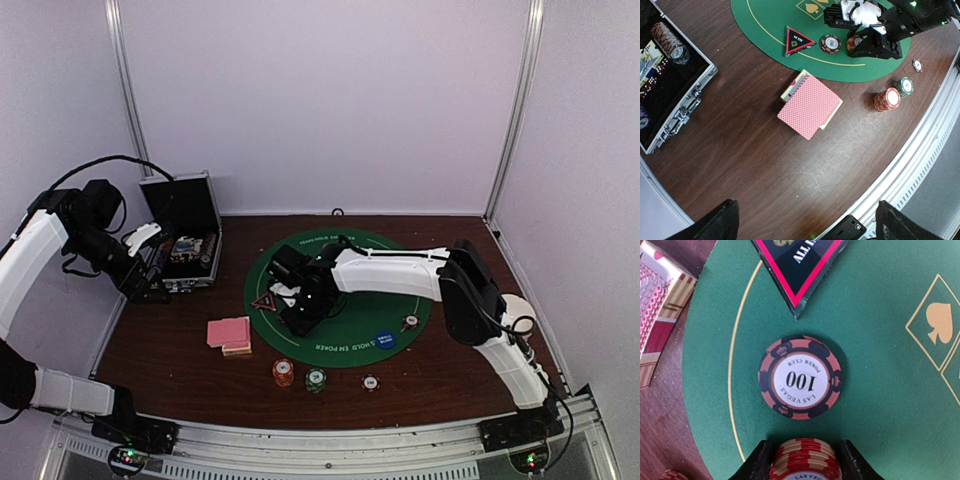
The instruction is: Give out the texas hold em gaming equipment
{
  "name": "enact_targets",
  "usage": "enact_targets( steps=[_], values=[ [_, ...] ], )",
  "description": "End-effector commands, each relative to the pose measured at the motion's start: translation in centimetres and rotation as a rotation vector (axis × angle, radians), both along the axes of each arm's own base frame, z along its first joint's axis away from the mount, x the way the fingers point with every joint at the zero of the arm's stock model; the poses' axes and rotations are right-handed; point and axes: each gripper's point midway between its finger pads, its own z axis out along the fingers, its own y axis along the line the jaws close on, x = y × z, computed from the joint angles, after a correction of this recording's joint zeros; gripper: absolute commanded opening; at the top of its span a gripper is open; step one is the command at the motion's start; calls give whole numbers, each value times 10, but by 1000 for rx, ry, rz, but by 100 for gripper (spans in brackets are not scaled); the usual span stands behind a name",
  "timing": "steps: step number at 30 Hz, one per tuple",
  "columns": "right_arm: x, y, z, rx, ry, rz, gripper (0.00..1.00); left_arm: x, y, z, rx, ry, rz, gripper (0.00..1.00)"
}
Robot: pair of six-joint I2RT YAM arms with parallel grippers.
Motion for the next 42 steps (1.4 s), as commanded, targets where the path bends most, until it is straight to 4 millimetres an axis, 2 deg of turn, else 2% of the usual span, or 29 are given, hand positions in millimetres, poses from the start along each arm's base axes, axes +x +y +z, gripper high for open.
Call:
enact_targets(
  steps=[1, 4, 7, 13, 16, 19, 21, 26, 29, 34, 42],
  values=[
    [5, 0, -9, 2, 8, -16, 48, 1, -3, 7, -11, -22, -19, 98],
    [5, 2, -7, 5, 13, -12, 62, 1, -3, 7, -10, -23, -18, 98],
    [9, 1, 12, 17, -24, -20, 73, 1, -2, 7, -6, -26, -18, 98],
    [12, 2, 73, 104, -107, -21, 75, 1, -3, 8, -9, -30, -19, 98],
    [0, 3, 100, 134, -131, 8, 75, 1, -3, 8, -8, -30, -20, 98],
    [-23, 2, 110, 137, -125, 44, 75, 1, -2, 7, -6, -30, -22, 98],
    [-42, 2, 109, 128, -106, 76, 75, 1, -2, 7, -5, -32, -24, 98],
    [-86, 4, 92, 78, -57, 152, 79, 0, -3, 6, -6, -27, -26, 98],
    [-103, 10, 80, 70, -33, 184, 81, 0, -3, 6, -8, -25, -27, 98],
    [-119, 22, 63, 66, 7, 229, 82, 1, -3, 7, -8, -26, -23, 98],
    [-126, 33, 47, 54, 35, 264, 80, 1, -2, 8, -6, -29, -20, 98]
  ],
)
